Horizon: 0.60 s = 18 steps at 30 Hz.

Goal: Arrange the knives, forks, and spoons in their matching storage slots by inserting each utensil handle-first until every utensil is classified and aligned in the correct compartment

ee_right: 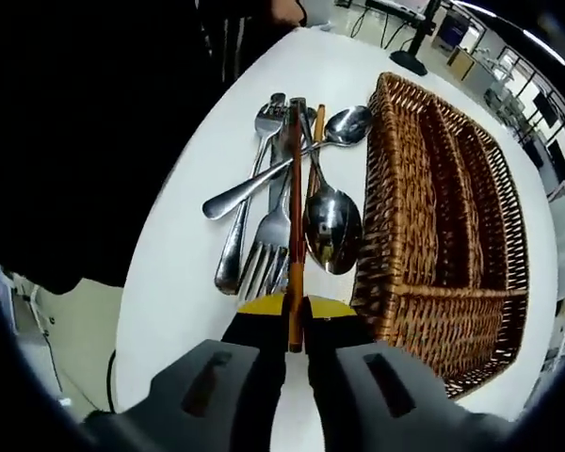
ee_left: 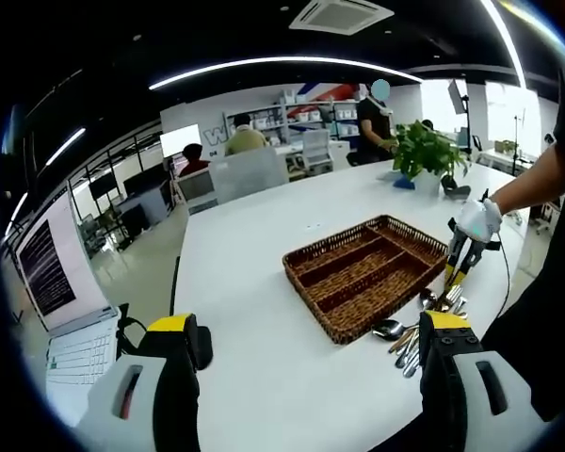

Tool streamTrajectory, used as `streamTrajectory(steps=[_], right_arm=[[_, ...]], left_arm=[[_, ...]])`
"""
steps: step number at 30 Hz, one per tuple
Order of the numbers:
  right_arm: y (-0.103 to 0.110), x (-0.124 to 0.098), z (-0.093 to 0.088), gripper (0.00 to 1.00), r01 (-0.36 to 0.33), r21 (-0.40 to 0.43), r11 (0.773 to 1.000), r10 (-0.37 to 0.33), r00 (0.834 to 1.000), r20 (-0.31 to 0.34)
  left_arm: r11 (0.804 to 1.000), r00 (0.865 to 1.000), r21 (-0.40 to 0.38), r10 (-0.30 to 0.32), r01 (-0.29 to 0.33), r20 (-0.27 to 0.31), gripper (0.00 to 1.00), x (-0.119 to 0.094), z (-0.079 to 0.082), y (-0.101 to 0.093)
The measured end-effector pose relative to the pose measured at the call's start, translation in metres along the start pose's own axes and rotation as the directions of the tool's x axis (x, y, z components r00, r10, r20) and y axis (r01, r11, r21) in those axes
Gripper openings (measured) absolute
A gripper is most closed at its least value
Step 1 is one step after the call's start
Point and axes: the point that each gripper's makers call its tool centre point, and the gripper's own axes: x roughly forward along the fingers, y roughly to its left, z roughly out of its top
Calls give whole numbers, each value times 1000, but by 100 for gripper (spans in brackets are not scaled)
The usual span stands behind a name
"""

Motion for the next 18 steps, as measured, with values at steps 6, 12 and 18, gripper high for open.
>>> streamTrajectory(steps=[6,12,18], right_arm=[[14,-4,1,4,-55,179,982,57,998,-9],[9,-13,2,3,-9,183,983,7,1000,12],[13,-26,1,3,4,226,974,-11,999,31]], left_arm=[[1000,1000,4,-1,1,5,99,0,1,0],[1000,1000,13,-5,4,11,99,-1,3,-2],[1000,1000,14,-6,6,11,99,-2,4,-1]])
